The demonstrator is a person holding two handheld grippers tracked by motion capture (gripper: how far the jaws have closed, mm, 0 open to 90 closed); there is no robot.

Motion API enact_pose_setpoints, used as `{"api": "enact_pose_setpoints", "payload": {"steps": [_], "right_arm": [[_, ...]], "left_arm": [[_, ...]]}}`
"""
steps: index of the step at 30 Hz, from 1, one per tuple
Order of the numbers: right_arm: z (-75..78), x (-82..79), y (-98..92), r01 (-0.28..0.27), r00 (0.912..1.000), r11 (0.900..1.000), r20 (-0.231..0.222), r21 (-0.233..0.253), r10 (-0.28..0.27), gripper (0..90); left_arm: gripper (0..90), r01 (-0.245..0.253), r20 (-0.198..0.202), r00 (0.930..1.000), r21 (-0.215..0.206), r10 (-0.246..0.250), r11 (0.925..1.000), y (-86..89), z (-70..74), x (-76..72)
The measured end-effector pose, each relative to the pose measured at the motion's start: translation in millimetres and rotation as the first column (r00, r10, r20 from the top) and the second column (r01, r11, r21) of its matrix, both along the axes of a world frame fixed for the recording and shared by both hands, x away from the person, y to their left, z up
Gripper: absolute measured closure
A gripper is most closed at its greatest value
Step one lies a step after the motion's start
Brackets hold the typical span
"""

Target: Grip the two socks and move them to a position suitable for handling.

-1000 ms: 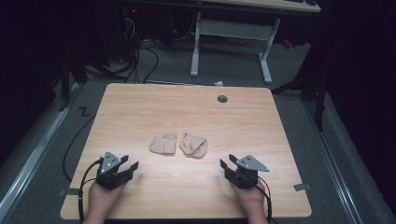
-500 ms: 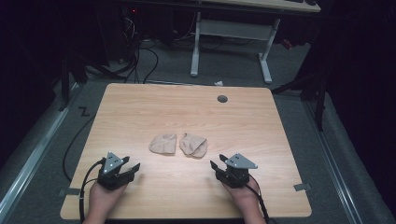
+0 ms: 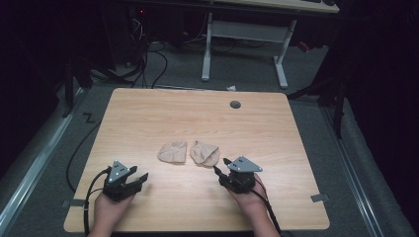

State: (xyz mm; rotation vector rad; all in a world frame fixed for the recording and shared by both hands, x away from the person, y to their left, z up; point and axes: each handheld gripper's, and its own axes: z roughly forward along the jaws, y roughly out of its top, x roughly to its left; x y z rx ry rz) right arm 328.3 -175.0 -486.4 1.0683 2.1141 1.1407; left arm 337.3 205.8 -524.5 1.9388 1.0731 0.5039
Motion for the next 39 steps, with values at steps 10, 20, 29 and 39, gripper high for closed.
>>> {"api": "enact_pose_setpoints", "payload": {"steps": [10, 20, 29, 39], "right_arm": [[-8.0, 15.0, 11.7, -0.017, 0.9987, 1.000, -0.049, -0.026, 0.015, 54.9], [-18.3, 44.7, 13.1, 0.038, 0.9944, 0.998, -0.096, -0.053, -0.043, 60.5], [-16.0, 65.7, 22.4, 0.051, 0.9940, 0.998, -0.095, -0.038, -0.055, 63.2], [-30.7, 86.0, 23.6, 0.069, 0.9792, 0.997, -0.189, -0.029, -0.074, 51.1]], "left_arm": [[46.8, 0.001, 0.004, 1.0000, -0.003, -0.001, 1.0000, 1.4, 0.0, 1.4], [46.8, 0.015, 0.004, 0.9999, 0.008, -0.015, 0.9999, -0.7, -1.2, 1.0], [46.8, 0.011, 0.002, 0.9999, 0.012, -0.011, 0.9999, 0.0, -2.1, 2.2], [46.8, 0.015, 0.006, 0.9999, 0.011, -0.015, 0.9998, -0.6, -1.7, 1.5]]}}
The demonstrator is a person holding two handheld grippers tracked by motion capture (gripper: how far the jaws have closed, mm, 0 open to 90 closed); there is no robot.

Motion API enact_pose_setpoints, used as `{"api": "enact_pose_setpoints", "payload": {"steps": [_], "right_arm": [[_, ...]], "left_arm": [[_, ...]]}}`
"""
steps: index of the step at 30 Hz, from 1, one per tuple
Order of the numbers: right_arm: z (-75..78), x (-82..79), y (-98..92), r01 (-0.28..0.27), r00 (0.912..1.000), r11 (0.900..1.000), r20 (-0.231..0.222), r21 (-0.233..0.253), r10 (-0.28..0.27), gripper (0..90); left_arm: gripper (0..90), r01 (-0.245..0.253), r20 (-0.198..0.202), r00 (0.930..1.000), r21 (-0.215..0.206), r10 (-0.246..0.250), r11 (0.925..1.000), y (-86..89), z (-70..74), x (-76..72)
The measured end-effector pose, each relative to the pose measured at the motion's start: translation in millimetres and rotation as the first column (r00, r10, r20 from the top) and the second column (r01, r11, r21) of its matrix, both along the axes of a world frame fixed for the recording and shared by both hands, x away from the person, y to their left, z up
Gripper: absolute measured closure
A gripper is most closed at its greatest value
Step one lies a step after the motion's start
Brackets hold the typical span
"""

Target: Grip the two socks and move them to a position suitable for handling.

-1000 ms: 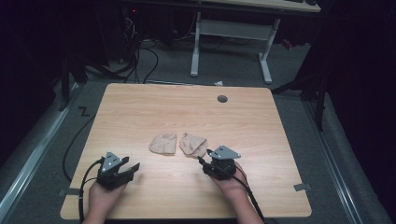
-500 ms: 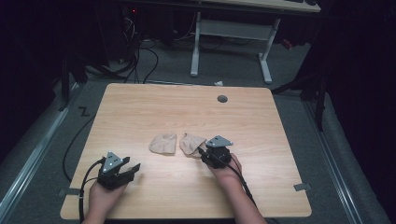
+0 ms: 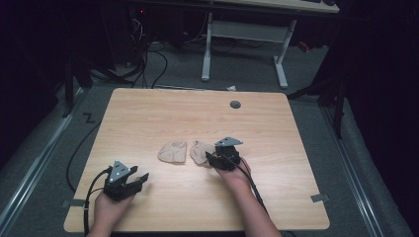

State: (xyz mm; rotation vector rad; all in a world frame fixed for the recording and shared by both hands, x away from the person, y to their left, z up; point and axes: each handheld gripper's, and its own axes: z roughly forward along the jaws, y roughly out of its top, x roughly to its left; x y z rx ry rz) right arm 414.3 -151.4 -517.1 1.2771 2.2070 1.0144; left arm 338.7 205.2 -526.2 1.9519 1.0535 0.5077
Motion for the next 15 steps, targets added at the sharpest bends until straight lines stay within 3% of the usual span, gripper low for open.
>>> {"api": "enact_pose_setpoints", "payload": {"steps": [4, 5, 6, 9, 15], "right_arm": [[-9.8, 1.9, 2.1, -0.013, 0.9986, 0.999, -0.051, -0.035, 0.011, 57.5], [-8.7, 1.5, 2.0, -0.018, 0.9981, 0.999, -0.060, -0.034, 0.016, 66.2], [-8.7, 1.5, 2.0, -0.018, 0.9981, 0.999, -0.060, -0.034, 0.016, 66.2], [-8.0, -0.7, 4.4, -0.044, 0.9968, 0.998, -0.068, -0.035, 0.042, 80.0], [-5.6, -6.2, 7.8, -0.058, 0.9969, 0.997, -0.056, -0.054, 0.055, 82.9]], "left_arm": [[46.8, -0.001, 0.000, 1.0000, -0.007, 0.001, 1.0000, 0.5, 0.4, -0.1], [46.8, 0.001, -0.001, 1.0000, -0.005, -0.001, 1.0000, 0.5, 0.6, -0.3], [46.7, 0.001, -0.001, 1.0000, -0.005, -0.001, 1.0000, 0.5, 0.6, -0.3], [46.7, 0.002, -0.001, 1.0000, -0.004, -0.002, 1.0000, 0.6, 1.2, -0.7], [46.8, 0.004, 0.001, 1.0000, -0.006, -0.004, 1.0000, 0.7, 1.5, -0.9]]}}
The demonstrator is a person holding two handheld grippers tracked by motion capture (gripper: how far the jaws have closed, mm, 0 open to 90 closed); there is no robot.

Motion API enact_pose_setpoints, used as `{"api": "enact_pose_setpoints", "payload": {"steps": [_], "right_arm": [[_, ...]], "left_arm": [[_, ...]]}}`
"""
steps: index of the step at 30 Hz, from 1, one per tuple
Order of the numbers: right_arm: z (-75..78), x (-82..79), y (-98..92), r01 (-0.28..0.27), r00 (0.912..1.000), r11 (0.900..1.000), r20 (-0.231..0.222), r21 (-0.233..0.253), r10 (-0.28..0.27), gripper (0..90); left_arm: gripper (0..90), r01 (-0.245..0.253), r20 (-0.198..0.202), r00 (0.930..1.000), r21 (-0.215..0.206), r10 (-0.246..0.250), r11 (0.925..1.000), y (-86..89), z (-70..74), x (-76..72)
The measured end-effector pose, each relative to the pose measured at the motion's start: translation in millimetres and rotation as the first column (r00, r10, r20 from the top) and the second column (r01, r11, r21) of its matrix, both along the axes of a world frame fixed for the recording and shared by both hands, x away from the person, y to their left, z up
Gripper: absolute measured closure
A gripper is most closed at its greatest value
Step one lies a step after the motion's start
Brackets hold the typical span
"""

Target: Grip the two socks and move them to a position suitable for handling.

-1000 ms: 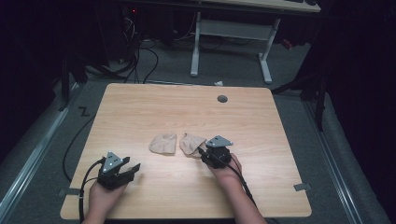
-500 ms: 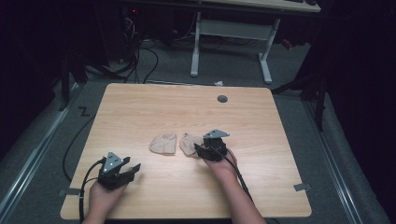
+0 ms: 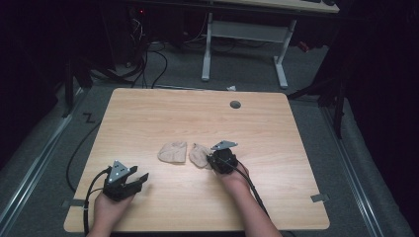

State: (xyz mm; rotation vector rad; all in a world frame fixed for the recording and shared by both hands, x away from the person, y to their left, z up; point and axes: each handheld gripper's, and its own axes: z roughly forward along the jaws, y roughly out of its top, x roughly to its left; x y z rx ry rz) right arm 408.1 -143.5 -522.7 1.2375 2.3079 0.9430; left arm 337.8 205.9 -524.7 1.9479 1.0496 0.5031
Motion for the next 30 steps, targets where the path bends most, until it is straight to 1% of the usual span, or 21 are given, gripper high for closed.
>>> {"api": "enact_pose_setpoints", "payload": {"steps": [1, 2, 3, 4, 5, 6, 7, 8, 11, 12, 13, 14, 16, 17, 18, 20, 21, 24, 26, 27, 30], "right_arm": [[0.0, 0.0, 0.0, 0.000, 1.0000, 1.000, 0.000, 0.000, 0.000, 82.9], [2.6, -2.1, 0.1, -0.005, 0.9999, 1.000, 0.015, 0.009, 0.005, 82.9], [7.6, -5.7, 0.1, -0.011, 0.9997, 1.000, 0.023, 0.028, 0.011, 82.9], [15.9, -12.4, 0.8, -0.027, 0.9987, 0.999, 0.044, 0.030, 0.025, 82.9], [15.9, -12.4, 0.8, -0.027, 0.9987, 0.999, 0.044, 0.030, 0.025, 82.9], [20.2, -16.8, 1.3, -0.033, 0.9981, 0.999, 0.054, 0.038, 0.031, 82.9], [28.1, -26.2, 1.9, -0.049, 0.9967, 0.998, 0.067, 0.044, 0.046, 82.8], [28.1, -26.2, 1.9, -0.049, 0.9967, 0.998, 0.067, 0.044, 0.046, 82.8], [36.2, -41.6, 2.6, -0.066, 0.9938, 0.997, 0.093, 0.050, 0.061, 82.8], [38.6, -53.4, 2.8, -0.069, 0.9930, 0.996, 0.100, 0.059, 0.063, 82.8], [38.6, -53.4, 2.8, -0.069, 0.9930, 0.996, 0.100, 0.059, 0.063, 82.8], [38.5, -57.2, 3.0, -0.070, 0.9929, 0.996, 0.100, 0.058, 0.064, 82.7], [33.3, -73.1, 4.7, -0.074, 0.9942, 0.995, 0.083, 0.066, 0.068, 82.7], [33.3, -73.1, 4.7, -0.074, 0.9942, 0.995, 0.083, 0.066, 0.068, 82.7], [31.4, -76.4, 5.3, -0.073, 0.9951, 0.995, 0.072, 0.074, 0.068, 82.7], [21.8, -89.6, 9.8, -0.073, 0.9960, 0.994, 0.056, 0.082, 0.069, 82.5], [21.8, -89.6, 9.8, -0.073, 0.9960, 0.994, 0.056, 0.082, 0.069, 82.5], [11.3, -97.4, 14.3, -0.065, 0.9974, 0.995, 0.035, 0.077, 0.063, 82.2], [0.7, -101.2, 16.9, -0.064, 0.9978, 0.996, 0.019, 0.054, 0.063, 81.7], [-1.2, -101.9, 17.4, -0.058, 0.9983, 0.997, 0.010, 0.050, 0.058, 81.4], [-4.2, -103.0, 17.7, -0.054, 0.9985, 0.998, 0.013, 0.041, 0.053, 79.9]], "left_arm": [[46.8, 0.001, 0.000, 1.0000, 0.000, -0.001, 1.0000, 0.1, 0.1, 0.0], [46.8, 0.000, 0.001, 1.0000, -0.003, 0.000, 1.0000, 0.0, 0.1, -0.1], [46.8, 0.000, 0.001, 1.0000, -0.003, 0.000, 1.0000, 0.0, 0.1, -0.1], [46.8, 0.002, -0.001, 1.0000, -0.002, -0.002, 1.0000, 0.0, 0.1, 0.0], [46.8, 0.002, -0.001, 1.0000, -0.002, -0.002, 1.0000, 0.0, 0.1, 0.0], [46.8, 0.003, -0.002, 1.0000, -0.003, -0.003, 1.0000, -0.2, -0.1, 0.1], [46.8, 0.001, -0.002, 1.0000, -0.004, -0.001, 1.0000, -0.9, -0.4, -0.1], [46.7, 0.001, -0.002, 1.0000, -0.004, -0.001, 1.0000, -0.9, -0.4, -0.1], [46.8, 0.006, -0.003, 1.0000, -0.005, -0.006, 1.0000, -1.0, 0.3, -0.3], [46.7, 0.005, 0.000, 1.0000, -0.010, -0.005, 0.9999, -1.3, 0.3, -0.4], [46.7, 0.008, -0.001, 1.0000, -0.008, -0.008, 0.9999, -1.1, 0.5, -0.5], [46.7, 0.009, -0.002, 1.0000, -0.009, -0.009, 0.9999, -1.2, 0.5, -0.5], [46.7, 0.011, -0.004, 0.9999, -0.009, -0.011, 0.9999, -1.4, 0.6, -0.6], [46.7, 0.012, -0.004, 0.9999, -0.009, -0.012, 0.9999, -1.6, 0.6, -0.8], [46.6, 0.011, -0.001, 0.9999, -0.010, -0.011, 0.9999, -2.0, 0.5, -0.9], [46.6, 0.011, 0.000, 0.9999, -0.010, -0.011, 0.9999, -2.4, 0.7, -1.1], [46.6, 0.011, 0.000, 0.9999, -0.011, -0.011, 0.9999, -2.5, 0.8, -1.3], [46.6, 0.011, 0.000, 0.9999, -0.013, -0.011, 0.9999, -2.4, 1.2, -1.6], [46.6, 0.012, 0.000, 0.9999, -0.013, -0.012, 0.9998, -2.4, 1.3, -1.7], [46.5, 0.012, 0.000, 0.9999, -0.013, -0.012, 0.9998, -2.5, 1.1, -1.7], [46.6, 0.012, -0.001, 0.9999, -0.013, -0.012, 0.9998, -2.8, 0.8, -1.7]]}}
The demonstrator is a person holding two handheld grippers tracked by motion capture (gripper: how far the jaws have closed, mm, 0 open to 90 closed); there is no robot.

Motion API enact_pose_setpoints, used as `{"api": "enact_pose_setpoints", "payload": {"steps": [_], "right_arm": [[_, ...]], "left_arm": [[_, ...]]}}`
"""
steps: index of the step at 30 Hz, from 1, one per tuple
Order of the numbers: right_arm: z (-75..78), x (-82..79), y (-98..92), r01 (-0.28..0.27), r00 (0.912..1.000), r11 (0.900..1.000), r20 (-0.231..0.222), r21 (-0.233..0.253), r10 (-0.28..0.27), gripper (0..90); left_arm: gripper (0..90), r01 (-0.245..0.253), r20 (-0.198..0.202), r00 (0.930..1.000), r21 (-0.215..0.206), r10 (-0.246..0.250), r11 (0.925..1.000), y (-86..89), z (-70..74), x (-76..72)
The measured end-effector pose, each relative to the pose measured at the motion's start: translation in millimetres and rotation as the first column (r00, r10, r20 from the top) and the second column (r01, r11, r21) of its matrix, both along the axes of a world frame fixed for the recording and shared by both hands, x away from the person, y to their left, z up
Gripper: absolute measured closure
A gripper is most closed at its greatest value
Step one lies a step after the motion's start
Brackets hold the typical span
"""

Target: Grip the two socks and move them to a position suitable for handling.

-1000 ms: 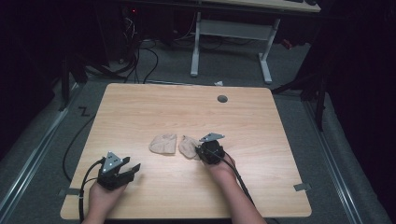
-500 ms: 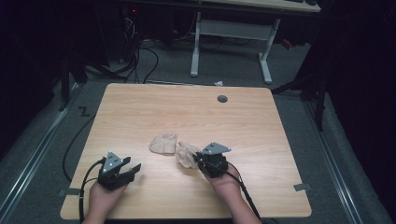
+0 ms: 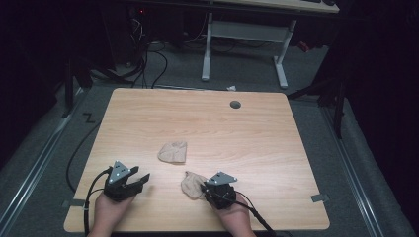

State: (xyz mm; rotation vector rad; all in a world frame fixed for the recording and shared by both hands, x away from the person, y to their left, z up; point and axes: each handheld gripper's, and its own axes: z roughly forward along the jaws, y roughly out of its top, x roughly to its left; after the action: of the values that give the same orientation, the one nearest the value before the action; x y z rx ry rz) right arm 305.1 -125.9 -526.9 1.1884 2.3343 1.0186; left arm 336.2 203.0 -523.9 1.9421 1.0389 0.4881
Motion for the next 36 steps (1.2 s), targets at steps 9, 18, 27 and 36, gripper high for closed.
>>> {"api": "enact_pose_setpoints", "payload": {"steps": [9, 18, 27, 36], "right_arm": [[19.8, -4.8, -2.8, -0.027, 0.9972, 0.998, 0.070, 0.049, 0.024, 63.9], [11.3, -14.4, 27.7, -0.188, 0.9811, 0.982, 0.046, 0.006, 0.188, 66.0], [1.0, -12.7, 37.6, -0.180, 0.9811, 0.979, 0.055, -0.092, 0.186, 81.5], [24.3, -4.9, 24.5, -0.127, 0.9836, 0.991, 0.125, -0.033, 0.130, 89.1]], "left_arm": [[46.5, 0.003, -0.004, 1.0000, 0.005, -0.003, 1.0000, -1.3, -1.4, 0.7], [46.6, 0.002, -0.004, 1.0000, 0.010, -0.002, 0.9999, -1.8, -2.0, 0.5], [46.5, 0.001, -0.004, 1.0000, 0.006, -0.001, 1.0000, -1.1, -1.7, 0.6], [46.6, 0.002, -0.004, 1.0000, 0.007, -0.002, 1.0000, -2.2, -1.8, 0.3]]}}
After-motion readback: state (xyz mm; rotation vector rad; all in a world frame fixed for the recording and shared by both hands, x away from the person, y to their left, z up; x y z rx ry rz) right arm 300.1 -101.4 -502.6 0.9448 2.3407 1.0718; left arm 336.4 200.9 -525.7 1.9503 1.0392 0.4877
